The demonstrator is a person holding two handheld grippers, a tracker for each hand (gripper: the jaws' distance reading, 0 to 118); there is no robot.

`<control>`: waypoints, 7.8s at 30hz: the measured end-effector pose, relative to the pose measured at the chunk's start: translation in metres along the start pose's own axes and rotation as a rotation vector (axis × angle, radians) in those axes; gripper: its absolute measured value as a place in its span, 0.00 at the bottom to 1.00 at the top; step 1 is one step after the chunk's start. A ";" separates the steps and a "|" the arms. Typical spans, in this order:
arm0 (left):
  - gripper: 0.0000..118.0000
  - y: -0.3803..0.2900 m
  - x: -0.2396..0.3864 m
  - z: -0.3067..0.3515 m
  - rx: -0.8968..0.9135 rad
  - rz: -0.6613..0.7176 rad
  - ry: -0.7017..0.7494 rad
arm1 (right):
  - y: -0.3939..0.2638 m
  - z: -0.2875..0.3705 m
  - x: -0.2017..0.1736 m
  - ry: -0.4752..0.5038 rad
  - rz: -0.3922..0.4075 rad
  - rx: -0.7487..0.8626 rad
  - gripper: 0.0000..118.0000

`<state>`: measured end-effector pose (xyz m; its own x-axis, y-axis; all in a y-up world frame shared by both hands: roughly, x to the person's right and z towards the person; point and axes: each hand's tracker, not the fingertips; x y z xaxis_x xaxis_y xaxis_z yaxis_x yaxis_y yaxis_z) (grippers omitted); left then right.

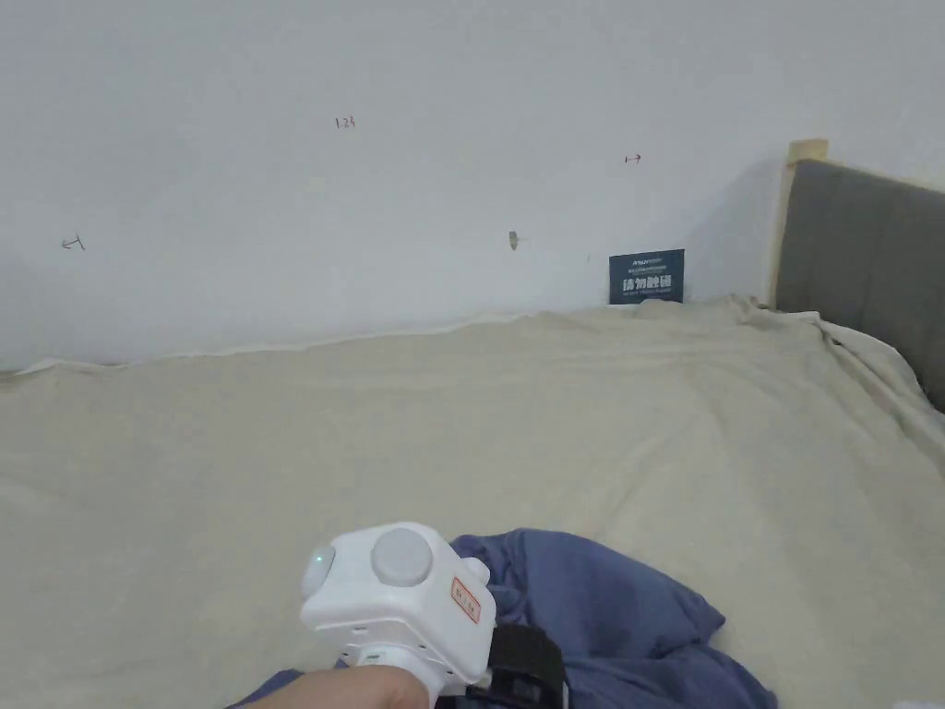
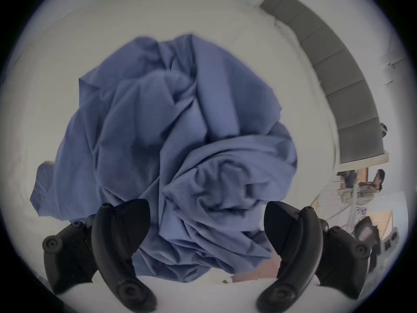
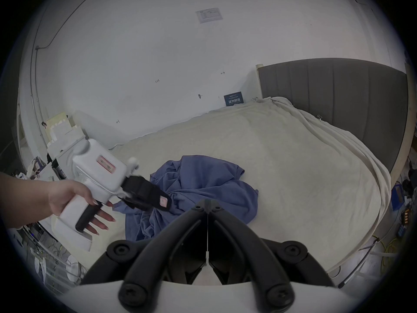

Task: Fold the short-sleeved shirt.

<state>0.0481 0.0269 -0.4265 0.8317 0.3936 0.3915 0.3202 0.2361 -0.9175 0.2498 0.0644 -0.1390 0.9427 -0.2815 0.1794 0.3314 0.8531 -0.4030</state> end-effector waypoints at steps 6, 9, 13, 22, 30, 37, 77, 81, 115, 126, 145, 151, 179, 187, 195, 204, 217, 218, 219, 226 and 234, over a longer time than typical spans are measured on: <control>0.71 -0.039 0.000 0.104 0.297 -0.093 0.041 | 0.014 0.009 -0.006 -0.002 0.021 0.055 0.01; 0.46 -0.086 -0.004 0.148 0.471 -0.130 0.101 | 0.016 0.011 -0.004 -0.021 0.015 0.066 0.01; 0.01 -0.136 -0.039 0.181 0.645 0.007 0.049 | 0.019 0.013 -0.003 -0.045 0.012 0.070 0.01; 0.01 -0.233 -0.072 0.203 0.946 0.251 0.098 | 0.019 0.017 -0.009 -0.069 0.039 0.079 0.01; 0.01 -0.135 -0.083 0.185 0.665 0.035 0.286 | 0.019 0.007 -0.013 -0.048 0.070 0.076 0.01; 0.83 -0.044 -0.138 0.097 0.363 0.140 0.324 | 0.010 -0.009 -0.009 -0.043 0.062 0.021 0.01; 0.02 -0.118 -0.153 0.039 0.487 0.215 0.041 | 0.156 -0.395 -0.046 -0.050 0.388 -0.625 0.91; 0.02 -0.123 -0.158 0.036 0.484 0.230 0.037 | 0.135 -0.431 -0.028 -0.032 0.281 -0.761 0.90; 0.02 -0.031 -0.075 0.414 1.080 -0.005 0.126 | 0.398 -0.019 -0.065 0.189 0.117 -0.050 0.02; 0.02 0.081 -0.053 0.484 1.200 -0.035 0.274 | 0.491 -0.036 -0.139 0.086 0.089 0.216 0.02; 0.02 0.014 -0.139 0.261 0.955 0.047 0.244 | 0.270 -0.173 -0.095 -0.057 0.366 0.034 0.02; 0.02 -0.099 -0.139 0.169 0.808 -0.037 0.238 | 0.117 -0.132 -0.046 -0.049 0.373 -0.061 0.02; 0.95 -0.217 -0.185 0.094 0.377 0.286 0.237 | -0.010 -0.092 0.044 -0.063 0.081 -0.542 0.95; 0.94 -0.235 -0.147 0.177 0.649 0.256 0.234 | 0.029 -0.016 0.020 0.007 0.142 -0.312 0.93; 0.00 -0.266 -0.090 0.202 0.851 0.044 0.275 | 0.041 0.023 -0.006 0.182 0.066 -0.098 0.00; 0.00 -0.261 -0.118 0.169 0.793 0.101 0.215 | 0.124 -0.068 -0.037 0.171 0.150 -0.160 0.00; 0.00 -0.229 -0.177 0.124 0.725 0.179 0.219 | 0.141 -0.338 -0.084 -0.050 0.308 -0.730 0.88; 0.00 -0.227 -0.181 0.122 0.722 0.185 0.216 | 0.140 -0.347 -0.086 -0.051 0.314 -0.772 0.87; 0.00 -0.224 -0.184 0.120 0.723 0.195 0.213 | 0.135 -0.357 -0.086 -0.085 0.344 -0.793 0.84; 0.00 -0.220 -0.196 0.105 0.697 0.202 0.207 | 0.128 -0.417 -0.068 -0.160 0.364 -0.782 0.70; 0.00 -0.222 -0.196 0.096 0.658 0.216 0.203 | 0.141 -0.384 -0.059 -0.136 0.289 -0.820 0.01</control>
<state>-0.2290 -0.0174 -0.2928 0.9339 0.3343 0.1268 -0.1475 0.6832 -0.7152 0.2557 0.0329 -0.5510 0.9985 -0.0041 0.0551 0.0540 0.2835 -0.9575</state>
